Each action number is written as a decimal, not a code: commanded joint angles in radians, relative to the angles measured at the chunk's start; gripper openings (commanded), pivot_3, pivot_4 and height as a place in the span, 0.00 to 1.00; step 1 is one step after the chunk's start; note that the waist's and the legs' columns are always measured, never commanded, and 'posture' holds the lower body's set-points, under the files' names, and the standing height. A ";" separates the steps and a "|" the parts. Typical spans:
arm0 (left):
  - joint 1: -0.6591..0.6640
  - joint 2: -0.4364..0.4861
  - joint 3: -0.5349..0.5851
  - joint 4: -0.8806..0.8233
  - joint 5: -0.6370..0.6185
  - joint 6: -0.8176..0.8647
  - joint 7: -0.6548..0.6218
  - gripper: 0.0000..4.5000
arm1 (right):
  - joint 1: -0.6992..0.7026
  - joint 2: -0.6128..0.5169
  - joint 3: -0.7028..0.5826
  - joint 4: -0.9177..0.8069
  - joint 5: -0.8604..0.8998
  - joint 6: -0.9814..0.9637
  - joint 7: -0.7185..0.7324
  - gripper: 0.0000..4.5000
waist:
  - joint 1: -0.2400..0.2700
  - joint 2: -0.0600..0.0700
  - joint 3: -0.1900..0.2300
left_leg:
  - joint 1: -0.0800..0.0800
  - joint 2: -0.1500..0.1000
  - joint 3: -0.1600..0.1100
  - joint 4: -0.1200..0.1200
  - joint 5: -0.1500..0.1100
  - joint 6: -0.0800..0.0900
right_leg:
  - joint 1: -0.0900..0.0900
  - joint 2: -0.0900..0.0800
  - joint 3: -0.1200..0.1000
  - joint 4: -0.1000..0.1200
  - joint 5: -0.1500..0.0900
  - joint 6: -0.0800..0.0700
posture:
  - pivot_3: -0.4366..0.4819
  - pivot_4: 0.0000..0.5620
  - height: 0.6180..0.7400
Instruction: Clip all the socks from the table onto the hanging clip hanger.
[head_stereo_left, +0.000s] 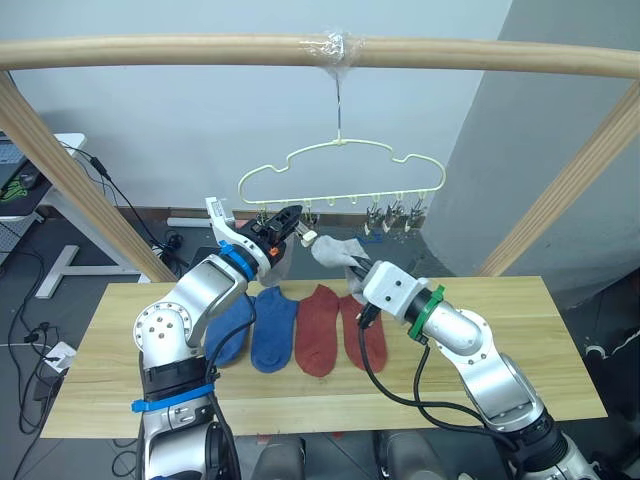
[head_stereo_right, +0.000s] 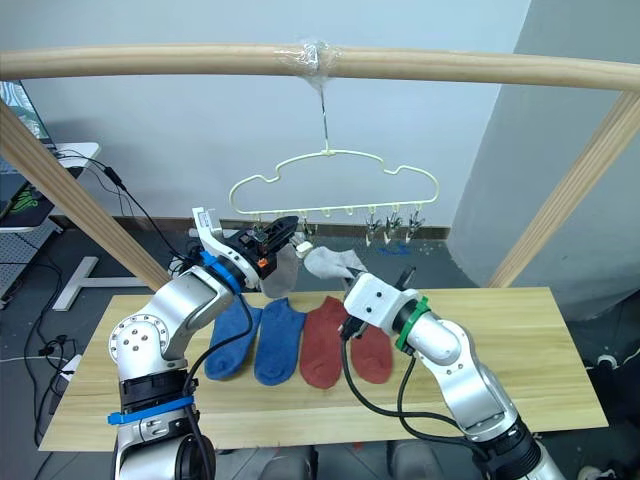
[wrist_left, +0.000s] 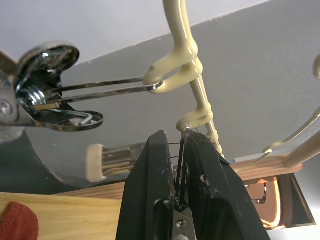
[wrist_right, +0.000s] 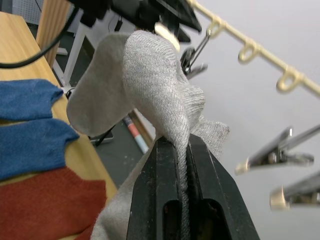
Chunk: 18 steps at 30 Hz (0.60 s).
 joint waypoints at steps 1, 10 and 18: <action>-0.001 0.007 -0.007 -0.030 -0.021 -0.015 -0.002 0.03 | -0.008 0.008 -0.011 -0.016 0.006 -0.009 0.003 0.00 | 0.000 0.000 0.000 | 0.000 0.000 0.000 0.000 0.000 0.000 | 0.000 0.000 0.000 0.000 0.000 0.000 | 0.52 0.32 1.00; 0.017 0.015 -0.029 -0.048 -0.019 -0.017 -0.011 0.03 | -0.041 0.041 0.006 -0.008 -0.001 -0.006 0.003 0.00 | 0.000 0.000 0.000 | -0.002 0.000 0.000 0.000 0.000 0.000 | -0.002 0.000 0.000 0.000 0.000 0.000 | 0.52 0.31 1.00; 0.023 0.019 -0.035 -0.052 -0.014 -0.024 -0.019 0.03 | -0.051 0.051 0.017 -0.013 -0.004 -0.011 0.011 0.00 | 0.001 0.000 0.000 | -0.007 0.000 0.000 0.000 0.001 -0.002 | -0.007 0.000 0.000 0.001 0.003 -0.005 | 0.53 0.29 1.00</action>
